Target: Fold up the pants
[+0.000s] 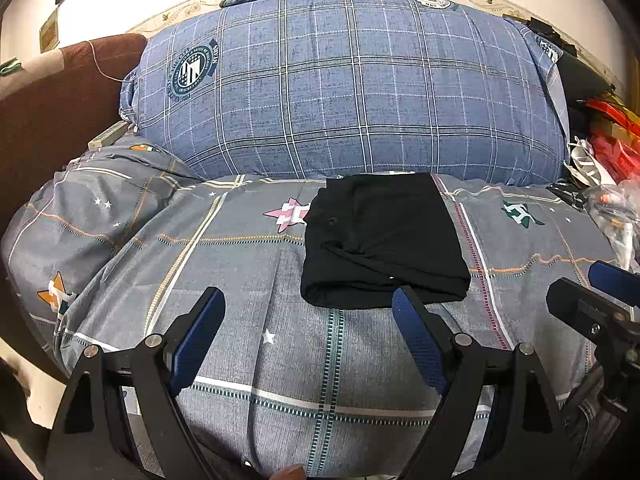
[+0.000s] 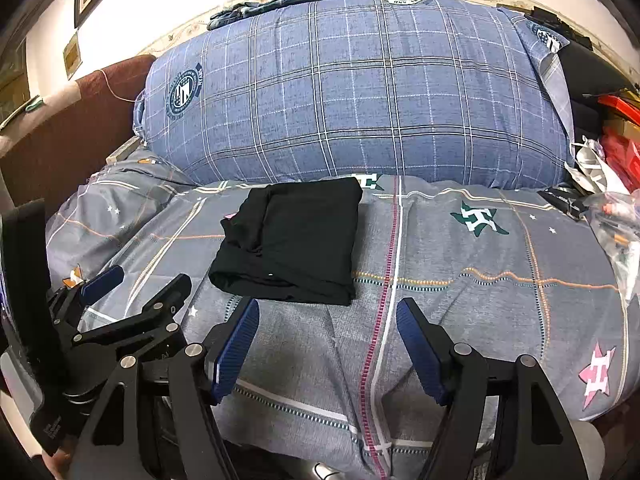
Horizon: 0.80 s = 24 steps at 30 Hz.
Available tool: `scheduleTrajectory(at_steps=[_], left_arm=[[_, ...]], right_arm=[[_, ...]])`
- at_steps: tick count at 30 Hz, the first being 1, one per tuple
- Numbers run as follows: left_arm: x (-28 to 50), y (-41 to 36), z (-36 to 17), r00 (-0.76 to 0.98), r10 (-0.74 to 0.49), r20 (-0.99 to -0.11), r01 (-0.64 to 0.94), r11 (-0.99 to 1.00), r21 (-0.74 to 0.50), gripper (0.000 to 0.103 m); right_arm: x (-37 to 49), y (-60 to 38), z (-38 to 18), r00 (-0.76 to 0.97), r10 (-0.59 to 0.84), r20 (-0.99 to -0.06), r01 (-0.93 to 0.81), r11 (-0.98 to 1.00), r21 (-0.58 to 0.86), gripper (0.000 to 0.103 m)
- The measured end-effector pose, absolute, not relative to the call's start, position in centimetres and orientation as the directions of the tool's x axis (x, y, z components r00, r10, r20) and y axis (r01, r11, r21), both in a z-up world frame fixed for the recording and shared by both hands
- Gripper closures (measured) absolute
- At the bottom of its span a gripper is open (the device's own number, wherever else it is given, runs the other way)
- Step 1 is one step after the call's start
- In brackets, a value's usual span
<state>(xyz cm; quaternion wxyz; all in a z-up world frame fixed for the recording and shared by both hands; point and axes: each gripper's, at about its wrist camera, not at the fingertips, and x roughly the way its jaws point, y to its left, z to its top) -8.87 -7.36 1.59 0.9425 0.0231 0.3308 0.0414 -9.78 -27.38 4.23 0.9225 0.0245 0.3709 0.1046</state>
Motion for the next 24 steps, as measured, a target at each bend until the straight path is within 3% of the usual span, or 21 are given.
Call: scheduleTrajectory(at_steps=[24], left_arm=[[-8.6,-6.98,1.34,0.765,0.081,-0.639,-0.059,0.997,0.055,0.016]], right_arm=[[-9.64,-26.65,4.27,0.698,0.204,-0.686,-0.171,0.978,0.117,0.03]])
